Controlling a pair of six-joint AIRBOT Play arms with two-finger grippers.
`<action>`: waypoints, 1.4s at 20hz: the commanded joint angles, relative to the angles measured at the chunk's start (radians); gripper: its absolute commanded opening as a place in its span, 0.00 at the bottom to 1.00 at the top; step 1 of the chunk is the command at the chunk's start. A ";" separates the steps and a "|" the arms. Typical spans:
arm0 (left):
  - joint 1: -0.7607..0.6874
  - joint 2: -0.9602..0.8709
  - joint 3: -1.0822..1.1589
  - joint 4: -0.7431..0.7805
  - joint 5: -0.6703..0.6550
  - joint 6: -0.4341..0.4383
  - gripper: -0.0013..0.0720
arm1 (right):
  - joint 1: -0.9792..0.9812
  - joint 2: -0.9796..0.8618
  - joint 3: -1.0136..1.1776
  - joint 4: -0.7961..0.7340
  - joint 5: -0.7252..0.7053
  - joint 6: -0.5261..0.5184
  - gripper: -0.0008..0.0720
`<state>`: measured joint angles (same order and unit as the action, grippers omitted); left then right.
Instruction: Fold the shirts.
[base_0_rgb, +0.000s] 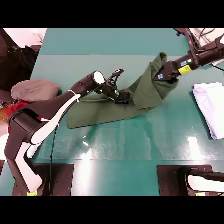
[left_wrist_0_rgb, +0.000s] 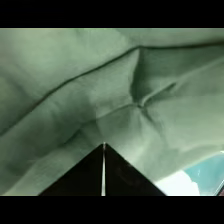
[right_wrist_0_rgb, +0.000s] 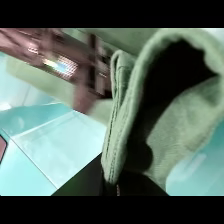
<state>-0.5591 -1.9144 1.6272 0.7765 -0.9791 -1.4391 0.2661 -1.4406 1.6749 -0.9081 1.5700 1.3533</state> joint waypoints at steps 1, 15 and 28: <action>-0.004 -0.011 0.008 0.025 0.002 -0.002 0.05 | 0.067 0.002 0.038 0.000 -0.031 0.011 0.03; 0.254 0.336 0.010 0.324 -0.182 -0.002 0.05 | 0.302 -0.023 0.039 0.001 -0.237 -0.012 0.03; 0.609 0.676 0.010 0.354 -0.314 0.007 0.05 | 0.684 -0.419 0.249 0.249 -0.492 -0.201 0.81</action>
<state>-0.0082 -1.2785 1.6367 1.1259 -1.2484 -1.4349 0.9440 -1.8015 1.8381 -0.7052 1.0248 1.1744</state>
